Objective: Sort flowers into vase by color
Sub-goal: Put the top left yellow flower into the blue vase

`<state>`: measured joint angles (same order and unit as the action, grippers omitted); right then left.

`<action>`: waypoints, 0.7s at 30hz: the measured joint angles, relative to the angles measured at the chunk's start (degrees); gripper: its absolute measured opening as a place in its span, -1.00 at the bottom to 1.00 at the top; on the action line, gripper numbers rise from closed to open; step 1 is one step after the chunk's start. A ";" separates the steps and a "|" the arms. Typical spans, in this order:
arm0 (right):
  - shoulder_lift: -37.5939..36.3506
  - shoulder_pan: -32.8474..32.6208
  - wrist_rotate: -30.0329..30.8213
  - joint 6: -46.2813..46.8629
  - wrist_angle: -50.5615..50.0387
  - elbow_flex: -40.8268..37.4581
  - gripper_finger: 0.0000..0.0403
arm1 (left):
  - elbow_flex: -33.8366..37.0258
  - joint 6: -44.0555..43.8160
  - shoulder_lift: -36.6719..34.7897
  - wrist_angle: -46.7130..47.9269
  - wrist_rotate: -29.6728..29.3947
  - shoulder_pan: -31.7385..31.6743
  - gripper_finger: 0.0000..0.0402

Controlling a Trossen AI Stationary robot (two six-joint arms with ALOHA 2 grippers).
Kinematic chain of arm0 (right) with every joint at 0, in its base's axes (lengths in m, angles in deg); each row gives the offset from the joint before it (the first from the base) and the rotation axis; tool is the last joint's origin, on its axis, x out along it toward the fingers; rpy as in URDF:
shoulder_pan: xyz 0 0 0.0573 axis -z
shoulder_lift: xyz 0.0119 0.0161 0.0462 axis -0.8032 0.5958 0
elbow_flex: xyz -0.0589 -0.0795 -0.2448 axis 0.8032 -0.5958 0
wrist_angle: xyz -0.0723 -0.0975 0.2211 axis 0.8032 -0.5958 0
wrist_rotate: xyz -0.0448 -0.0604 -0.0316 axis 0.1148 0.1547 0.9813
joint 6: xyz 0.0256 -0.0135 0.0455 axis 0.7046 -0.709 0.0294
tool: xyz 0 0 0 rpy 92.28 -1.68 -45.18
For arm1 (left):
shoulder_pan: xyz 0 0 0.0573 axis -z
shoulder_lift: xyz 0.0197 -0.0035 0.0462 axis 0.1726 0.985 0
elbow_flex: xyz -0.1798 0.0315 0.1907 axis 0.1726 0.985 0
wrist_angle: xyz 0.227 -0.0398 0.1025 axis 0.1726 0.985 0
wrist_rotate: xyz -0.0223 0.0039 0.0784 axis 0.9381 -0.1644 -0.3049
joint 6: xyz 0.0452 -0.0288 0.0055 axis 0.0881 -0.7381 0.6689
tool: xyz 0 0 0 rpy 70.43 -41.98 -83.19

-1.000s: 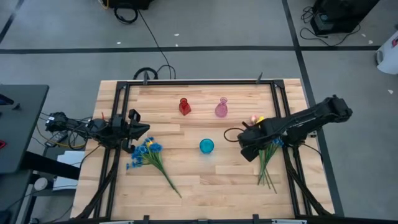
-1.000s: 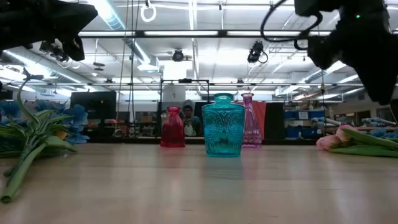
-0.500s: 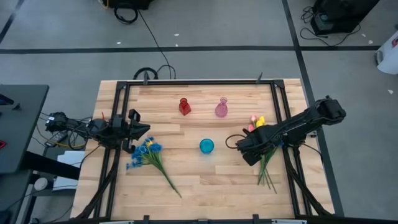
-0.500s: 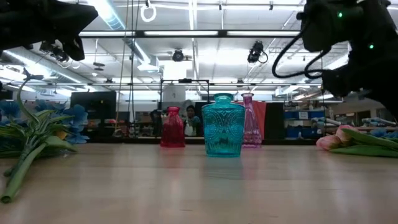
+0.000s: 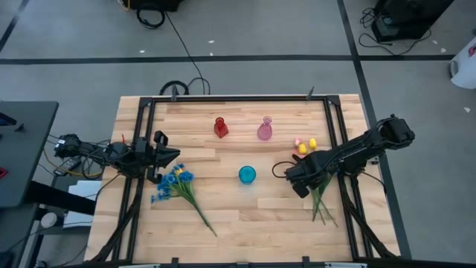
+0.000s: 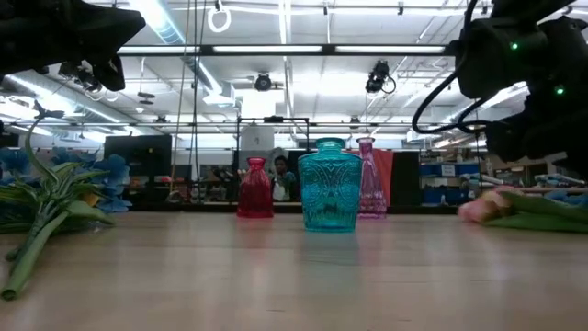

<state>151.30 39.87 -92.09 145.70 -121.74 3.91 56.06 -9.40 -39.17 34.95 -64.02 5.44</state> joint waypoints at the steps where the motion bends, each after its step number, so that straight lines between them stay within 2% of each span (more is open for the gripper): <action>1: -0.35 0.10 0.63 -0.10 -0.13 0.00 -0.96 | 0.01 0.02 0.02 0.00 0.00 0.00 -0.78; 8: -7.05 0.53 7.05 3.81 -7.54 1.24 -0.97 | 0.02 -0.02 0.00 0.00 0.00 0.00 -0.78; 16: -14.48 0.50 19.84 6.52 -16.49 9.83 -0.96 | 0.02 -0.02 0.02 -0.02 0.00 0.00 -0.78; 21: -16.57 -0.53 26.97 3.96 -16.71 16.00 -0.96 | 0.01 -0.09 0.01 0.00 0.01 0.00 -0.78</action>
<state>134.73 39.33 -65.12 149.66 -138.44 19.90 56.07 -9.49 -39.15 34.95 -64.01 5.44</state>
